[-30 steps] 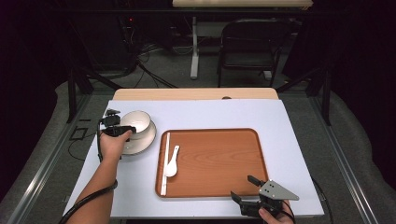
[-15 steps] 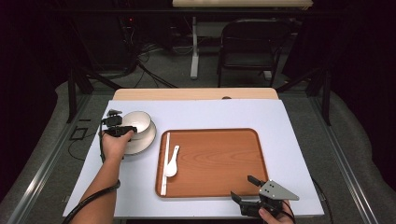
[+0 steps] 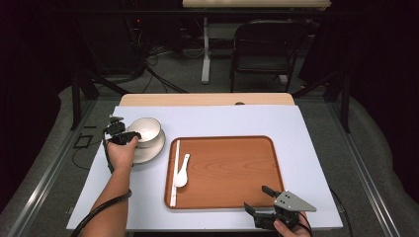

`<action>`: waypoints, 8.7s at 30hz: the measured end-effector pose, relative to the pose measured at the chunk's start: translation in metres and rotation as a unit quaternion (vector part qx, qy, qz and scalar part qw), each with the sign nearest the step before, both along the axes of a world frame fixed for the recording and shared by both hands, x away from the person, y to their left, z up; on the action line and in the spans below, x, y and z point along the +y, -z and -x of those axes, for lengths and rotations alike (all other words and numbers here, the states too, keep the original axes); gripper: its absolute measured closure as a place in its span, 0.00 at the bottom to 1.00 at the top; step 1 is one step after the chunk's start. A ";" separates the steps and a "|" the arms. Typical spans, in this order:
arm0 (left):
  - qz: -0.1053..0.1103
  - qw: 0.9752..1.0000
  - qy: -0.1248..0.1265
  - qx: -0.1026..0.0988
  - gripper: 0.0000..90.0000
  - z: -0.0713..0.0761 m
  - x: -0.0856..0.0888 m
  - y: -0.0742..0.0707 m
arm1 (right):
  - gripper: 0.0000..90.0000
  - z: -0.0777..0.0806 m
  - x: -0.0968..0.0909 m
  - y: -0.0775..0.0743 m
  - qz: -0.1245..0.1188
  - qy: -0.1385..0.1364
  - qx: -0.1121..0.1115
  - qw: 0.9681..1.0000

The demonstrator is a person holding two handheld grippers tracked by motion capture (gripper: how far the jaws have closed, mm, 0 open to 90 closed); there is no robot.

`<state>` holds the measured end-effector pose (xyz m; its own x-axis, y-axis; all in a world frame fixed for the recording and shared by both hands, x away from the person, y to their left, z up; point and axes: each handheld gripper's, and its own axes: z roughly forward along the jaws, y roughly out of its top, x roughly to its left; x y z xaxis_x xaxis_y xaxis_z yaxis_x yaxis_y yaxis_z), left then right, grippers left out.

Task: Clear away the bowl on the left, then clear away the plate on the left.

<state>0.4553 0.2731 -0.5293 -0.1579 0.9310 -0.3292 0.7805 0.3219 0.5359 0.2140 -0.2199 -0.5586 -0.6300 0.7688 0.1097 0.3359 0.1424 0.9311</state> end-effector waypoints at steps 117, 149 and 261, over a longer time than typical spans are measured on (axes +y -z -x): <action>0.058 0.966 0.248 0.036 0.90 0.001 -0.155 -0.061 | 0.16 0.001 0.000 -0.001 0.002 -0.001 -0.003 1.000; 0.061 0.957 0.280 0.052 0.90 -0.009 -0.284 -0.043 | 0.16 0.003 0.001 -0.002 -0.002 -0.009 -0.004 1.000; 0.025 0.970 0.242 -0.013 0.50 0.019 -0.123 -0.073 | 0.16 0.003 0.001 -0.002 0.001 -0.004 -0.002 1.000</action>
